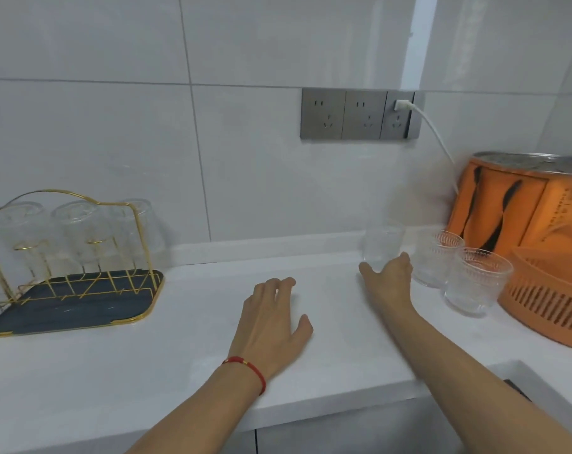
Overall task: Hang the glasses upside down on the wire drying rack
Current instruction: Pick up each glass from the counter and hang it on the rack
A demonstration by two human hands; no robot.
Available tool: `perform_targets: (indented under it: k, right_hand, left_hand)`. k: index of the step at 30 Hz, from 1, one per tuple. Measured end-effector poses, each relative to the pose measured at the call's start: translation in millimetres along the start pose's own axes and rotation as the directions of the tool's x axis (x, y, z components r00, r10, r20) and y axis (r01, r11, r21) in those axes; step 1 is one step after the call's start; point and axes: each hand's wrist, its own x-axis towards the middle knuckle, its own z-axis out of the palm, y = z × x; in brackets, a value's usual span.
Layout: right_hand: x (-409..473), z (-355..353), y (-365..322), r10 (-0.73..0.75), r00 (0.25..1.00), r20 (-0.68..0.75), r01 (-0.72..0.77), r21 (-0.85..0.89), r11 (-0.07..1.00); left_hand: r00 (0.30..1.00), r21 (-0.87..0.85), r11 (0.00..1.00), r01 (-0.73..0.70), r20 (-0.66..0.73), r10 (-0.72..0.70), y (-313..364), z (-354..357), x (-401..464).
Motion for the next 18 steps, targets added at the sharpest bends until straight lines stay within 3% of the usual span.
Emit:
perform_targets:
  k: [4,8,11,14,18]
  right_hand:
    - [27.0,19.6,-6.5,0.024,0.996,-0.089,-0.02,0.044,0.999]
    - [44.4,31.9,-1.7,0.034,0.976,-0.217,-0.054,-0.089,0.995]
    - [46.6,31.7,0.6,0.034,0.965,-0.259,-0.053,-0.066,0.996]
    - [35.2,26.0,-3.9,-0.04,0.963,-0.267,0.03,-0.043,0.999]
    - [0.1,22.2,-19.4,-0.265,0.939,-0.218,0.28,0.037,0.959]
  left_hand:
    - [0.999,-0.038,0.998,0.047,-0.018,-0.047,-3.0,1.9,0.8]
    - [0.999,-0.038,0.998,0.046,-0.026,-0.047,-3.5,3.1,0.8]
    - [0.999,-0.041,0.999,0.035,-0.038,-0.036,-3.7,3.5,1.4]
    - [0.998,-0.042,0.999,0.008,-0.057,-0.01,-2.8,2.6,0.6]
    - [0.998,-0.117,0.993,0.001,-0.068,-0.009,0.2,-4.2,-0.9]
